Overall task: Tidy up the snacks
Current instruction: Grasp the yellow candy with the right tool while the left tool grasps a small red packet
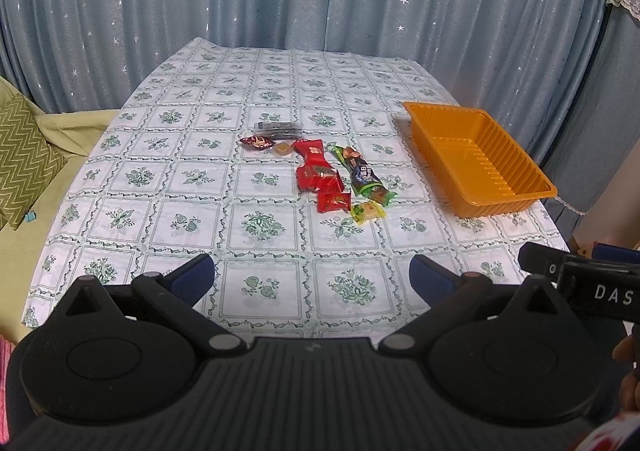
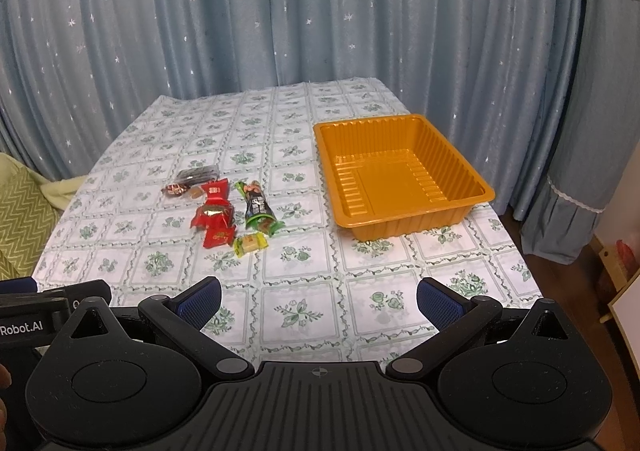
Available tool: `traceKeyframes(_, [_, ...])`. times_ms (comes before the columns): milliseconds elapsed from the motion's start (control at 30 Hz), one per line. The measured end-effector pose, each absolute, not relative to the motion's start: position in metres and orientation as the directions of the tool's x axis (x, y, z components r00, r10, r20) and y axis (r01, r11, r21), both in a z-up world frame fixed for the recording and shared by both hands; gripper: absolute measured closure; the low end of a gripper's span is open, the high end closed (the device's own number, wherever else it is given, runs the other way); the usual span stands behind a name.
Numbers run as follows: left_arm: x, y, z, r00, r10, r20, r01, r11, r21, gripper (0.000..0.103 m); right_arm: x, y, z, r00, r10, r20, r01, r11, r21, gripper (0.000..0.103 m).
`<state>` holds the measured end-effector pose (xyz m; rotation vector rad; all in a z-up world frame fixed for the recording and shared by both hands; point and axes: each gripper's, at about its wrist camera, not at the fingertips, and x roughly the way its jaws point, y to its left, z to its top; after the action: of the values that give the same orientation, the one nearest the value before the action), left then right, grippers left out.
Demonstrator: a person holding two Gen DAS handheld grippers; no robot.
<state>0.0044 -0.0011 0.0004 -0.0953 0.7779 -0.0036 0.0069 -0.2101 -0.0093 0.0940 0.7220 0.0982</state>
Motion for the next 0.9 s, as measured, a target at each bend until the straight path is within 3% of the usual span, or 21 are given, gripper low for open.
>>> traceKeyframes(533, [0.071, 0.031, -0.054, 0.677, -0.067, -0.733, 0.002, 0.996, -0.09, 0.001, 0.065, -0.196, -0.057, 0.741, 0.188, -0.645, -0.101, 0.98, 0.17, 0.001])
traceKeyframes(633, [0.09, 0.039, -0.065, 0.671, -0.069, -0.738, 0.0, 0.996, -0.093, 0.006, 0.085, -0.189, -0.07, 0.73, 0.212, -0.65, -0.118, 0.975, 0.186, 0.019])
traceKeyframes(900, [0.138, 0.057, -0.089, 0.665, -0.068, -0.744, -0.008, 0.995, -0.098, 0.008, 0.138, -0.161, -0.113, 0.693, 0.271, -0.668, -0.195, 0.963, 0.188, 0.032])
